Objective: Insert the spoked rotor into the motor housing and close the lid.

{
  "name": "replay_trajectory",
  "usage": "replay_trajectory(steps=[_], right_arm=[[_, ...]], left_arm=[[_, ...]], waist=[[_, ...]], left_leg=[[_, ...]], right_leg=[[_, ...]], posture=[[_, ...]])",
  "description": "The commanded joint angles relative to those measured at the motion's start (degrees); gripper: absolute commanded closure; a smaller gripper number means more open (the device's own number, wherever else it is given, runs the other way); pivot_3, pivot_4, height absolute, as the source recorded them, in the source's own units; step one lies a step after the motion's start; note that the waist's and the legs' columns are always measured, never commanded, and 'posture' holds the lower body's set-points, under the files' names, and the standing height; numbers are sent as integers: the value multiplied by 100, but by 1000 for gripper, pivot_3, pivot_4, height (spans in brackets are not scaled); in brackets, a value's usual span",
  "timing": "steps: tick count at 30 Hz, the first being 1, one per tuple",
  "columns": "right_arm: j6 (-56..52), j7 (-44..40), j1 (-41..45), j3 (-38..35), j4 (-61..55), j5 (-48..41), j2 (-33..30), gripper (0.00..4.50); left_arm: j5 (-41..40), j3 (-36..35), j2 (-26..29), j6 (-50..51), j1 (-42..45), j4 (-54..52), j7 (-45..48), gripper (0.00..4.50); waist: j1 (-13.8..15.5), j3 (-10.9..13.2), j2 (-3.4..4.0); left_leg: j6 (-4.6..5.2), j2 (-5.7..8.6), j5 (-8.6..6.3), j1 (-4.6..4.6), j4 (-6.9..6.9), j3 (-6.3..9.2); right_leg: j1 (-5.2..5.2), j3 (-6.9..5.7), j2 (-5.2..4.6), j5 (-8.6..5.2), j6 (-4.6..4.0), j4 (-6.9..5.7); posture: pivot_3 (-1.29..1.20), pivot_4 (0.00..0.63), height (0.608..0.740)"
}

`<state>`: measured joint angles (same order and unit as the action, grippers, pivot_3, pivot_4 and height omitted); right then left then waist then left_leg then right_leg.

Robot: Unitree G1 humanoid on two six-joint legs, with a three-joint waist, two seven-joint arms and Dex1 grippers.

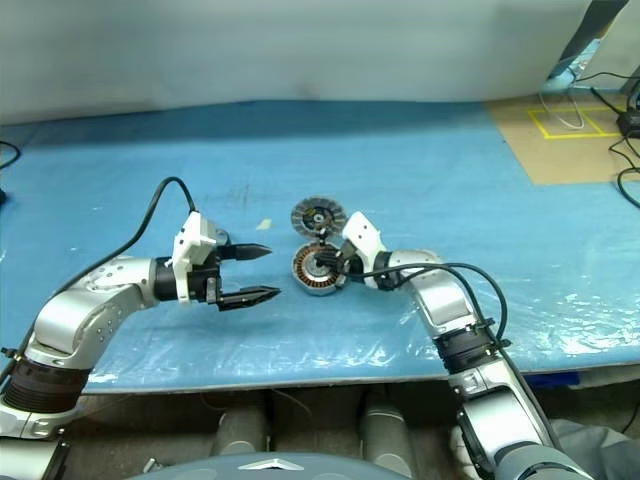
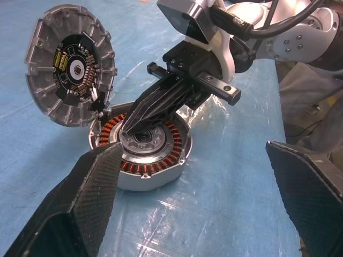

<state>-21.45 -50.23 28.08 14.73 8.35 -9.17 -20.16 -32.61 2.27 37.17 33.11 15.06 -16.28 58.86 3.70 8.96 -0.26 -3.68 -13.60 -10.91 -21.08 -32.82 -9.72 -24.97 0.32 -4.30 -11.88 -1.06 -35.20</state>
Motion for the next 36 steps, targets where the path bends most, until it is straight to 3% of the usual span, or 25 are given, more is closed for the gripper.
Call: replay_trajectory(steps=[1, 6, 12, 18, 26, 28, 31, 36], right_arm=[[257, -23, 19, 119, 260, 222, -55, 4472], [703, -21, -128, 442, 477, 643, -213, 4472], [432, -255, -273, 373, -28, 344, -211, 4472], [355, 53, -262, 486, 691, 714, -164, 4472], [-182, 38, -447, 632, 605, 845, -446, 4472], [112, -11, -508, 466, 247, 606, -394, 4472], [-370, -82, -421, -257, -540, -521, 23, 4472], [-1062, -64, -177, -781, -1121, -1366, 271, 4472]], left_arm=[[-76, -107, 25, -47, 7, -189, -13, 0], [-69, -111, 24, -78, -10, -176, -9, 0], [-54, -91, 21, -114, -16, -142, 24, 0], [-15, -47, -14, -176, 49, -60, 53, 0], [-3, -80, 14, -237, 12, -30, 87, 0], [-14, -85, 17, -237, -5, -41, 87, 0], [-8, -80, 14, -249, -16, -42, 96, 0], [-4, -58, -19, -250, 23, -19, 87, 0]], waist=[[4, 0, 0], [5, -1, 0], [11, -2, -2], [2, -7, -5], [23, -24, -4], [40, -26, -7], [35, -25, -8], [-78, -23, -7]], left_leg=[[0, 0, 0, 1, 0, 0], [0, 0, 0, 17, -3, 0], [1, 0, -1, 29, -1, 0], [0, -1, -1, 31, 4, 0], [25, 4, -17, 148, 23, 0], [26, 12, -18, 164, 35, 1], [26, 20, -18, 152, 50, 1], [0, 0, 0, 18, 48, 3]], right_leg=[[1, 0, 0, 0, 0, 0], [16, 0, -1, 0, 0, -2], [31, 6, -2, -1, 0, 2], [33, 4, -1, -1, 0, 8], [149, 5, -9, -30, 47, 32], [170, 3, -14, -31, 49, 46], [161, 3, -20, -33, 52, 52], [22, 0, 6, -5, 4, 42]], posture=[[0, 150, 740], [0, 150, 740], [0, 150, 740], [0, 150, 740], [0, 150, 740], [0, 150, 740], [0, 150, 740], [0, 150, 740]])
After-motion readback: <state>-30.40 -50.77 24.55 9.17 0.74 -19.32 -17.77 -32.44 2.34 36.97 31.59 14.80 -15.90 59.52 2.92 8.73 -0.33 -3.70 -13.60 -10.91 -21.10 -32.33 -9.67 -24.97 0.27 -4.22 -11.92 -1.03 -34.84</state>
